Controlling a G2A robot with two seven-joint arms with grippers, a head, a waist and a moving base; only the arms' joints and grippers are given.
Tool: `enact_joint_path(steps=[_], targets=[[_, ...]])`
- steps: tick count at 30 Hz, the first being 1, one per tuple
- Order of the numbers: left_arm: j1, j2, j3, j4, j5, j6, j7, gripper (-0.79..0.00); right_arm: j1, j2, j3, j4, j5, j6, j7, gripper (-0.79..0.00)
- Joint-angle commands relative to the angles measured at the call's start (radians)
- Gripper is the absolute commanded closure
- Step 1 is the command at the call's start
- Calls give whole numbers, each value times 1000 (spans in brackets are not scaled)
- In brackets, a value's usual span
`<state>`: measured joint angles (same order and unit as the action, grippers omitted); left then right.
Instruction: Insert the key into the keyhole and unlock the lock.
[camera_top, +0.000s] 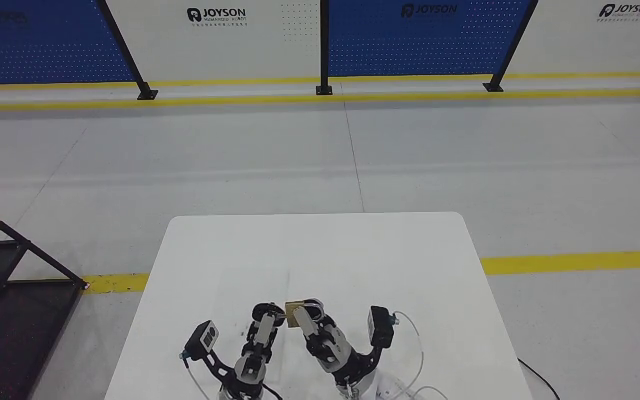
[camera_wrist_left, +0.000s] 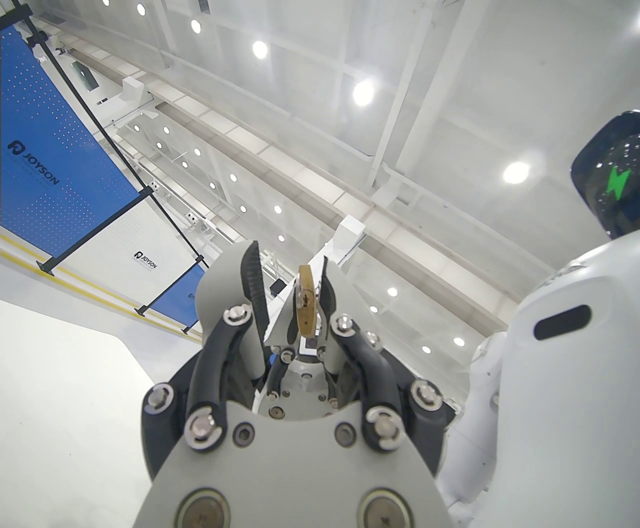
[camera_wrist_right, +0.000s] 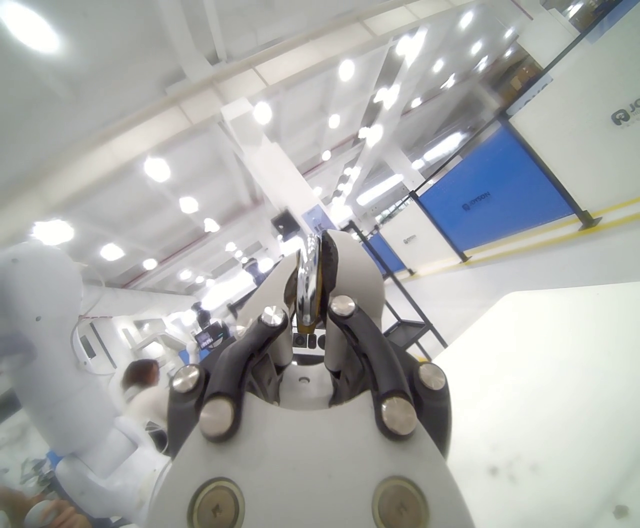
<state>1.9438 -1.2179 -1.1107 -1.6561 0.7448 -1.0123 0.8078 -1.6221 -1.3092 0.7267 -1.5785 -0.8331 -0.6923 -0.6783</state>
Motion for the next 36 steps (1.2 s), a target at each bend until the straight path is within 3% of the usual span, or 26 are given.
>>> enact_joint_path(steps=[1,5,16,17,19,36], targets=[[1,2,-3,0,4,0,0,-249,-3,1,3,-3,2,-3,1,0],[0,5,-1,4,16,0,0,-179,-10,3,8,-9,6,-5,7,0],[-8,5,-12,19,28,0,0,-157,-18,4,15,-15,11,-5,20,0],[-7,4,-13,19,30,0,0,-135,-18,4,16,-16,12,-5,22,0],[-6,2,-16,20,35,0,0,0,-19,4,16,-17,10,-3,26,0],[-1,-19,-56,19,133,0,0,0,-25,7,19,-28,12,9,76,0]])
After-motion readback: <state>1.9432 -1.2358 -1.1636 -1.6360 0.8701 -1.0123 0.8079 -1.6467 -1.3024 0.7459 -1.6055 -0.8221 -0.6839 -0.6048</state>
